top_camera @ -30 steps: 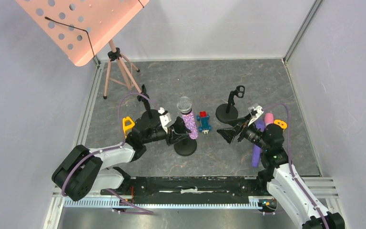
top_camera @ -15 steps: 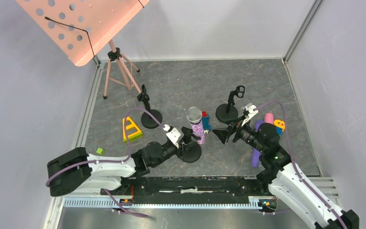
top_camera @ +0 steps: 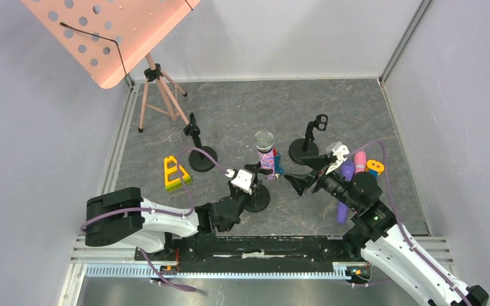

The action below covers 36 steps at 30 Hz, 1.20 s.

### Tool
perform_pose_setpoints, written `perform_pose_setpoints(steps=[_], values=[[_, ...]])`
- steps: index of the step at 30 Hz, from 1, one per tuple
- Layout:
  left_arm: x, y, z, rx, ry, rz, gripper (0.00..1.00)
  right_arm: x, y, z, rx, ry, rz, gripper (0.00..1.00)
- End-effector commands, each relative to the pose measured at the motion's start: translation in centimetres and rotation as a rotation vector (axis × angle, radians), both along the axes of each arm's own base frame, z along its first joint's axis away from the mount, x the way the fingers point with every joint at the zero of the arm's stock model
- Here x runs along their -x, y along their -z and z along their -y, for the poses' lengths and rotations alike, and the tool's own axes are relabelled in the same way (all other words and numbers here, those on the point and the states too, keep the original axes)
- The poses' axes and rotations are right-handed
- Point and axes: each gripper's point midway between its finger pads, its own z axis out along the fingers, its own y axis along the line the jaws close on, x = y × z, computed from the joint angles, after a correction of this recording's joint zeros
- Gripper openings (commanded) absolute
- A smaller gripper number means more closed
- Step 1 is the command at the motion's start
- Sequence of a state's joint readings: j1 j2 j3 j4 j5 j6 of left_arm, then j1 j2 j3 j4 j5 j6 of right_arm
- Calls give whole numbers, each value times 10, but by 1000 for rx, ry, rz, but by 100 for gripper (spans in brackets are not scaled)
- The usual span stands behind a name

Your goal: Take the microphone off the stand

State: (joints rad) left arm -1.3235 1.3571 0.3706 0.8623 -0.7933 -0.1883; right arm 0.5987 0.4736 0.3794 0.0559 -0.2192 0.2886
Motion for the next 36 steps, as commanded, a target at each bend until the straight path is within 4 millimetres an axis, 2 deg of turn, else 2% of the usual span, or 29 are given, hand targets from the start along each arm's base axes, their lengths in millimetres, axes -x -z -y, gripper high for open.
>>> perform_pose_setpoints(steps=[1,4,9,12,18,23,27,30,36], values=[[-5,0,-6,40,-78,-22,14,-2,-22,-3,-49,10,93,90],[-3,1,-1,0,-45,-25,30,-6,-14,-9,-29,18,58,90],[3,6,7,-43,21,-42,51,0,-14,-23,-26,-19,63,91],[7,7,8,-47,48,-48,50,6,-16,-34,-17,-61,64,91],[16,4,8,-37,114,-57,62,19,-22,-53,-23,-132,77,92],[25,-7,-8,-37,175,-15,85,18,-24,-57,-22,-81,88,92],[39,-21,-13,-46,285,7,98,15,-22,-58,10,-22,121,93],[50,-19,-13,-99,377,-4,100,17,-23,-63,32,-15,127,94],[53,-23,-21,-93,463,-14,100,16,-30,-59,48,55,131,95]])
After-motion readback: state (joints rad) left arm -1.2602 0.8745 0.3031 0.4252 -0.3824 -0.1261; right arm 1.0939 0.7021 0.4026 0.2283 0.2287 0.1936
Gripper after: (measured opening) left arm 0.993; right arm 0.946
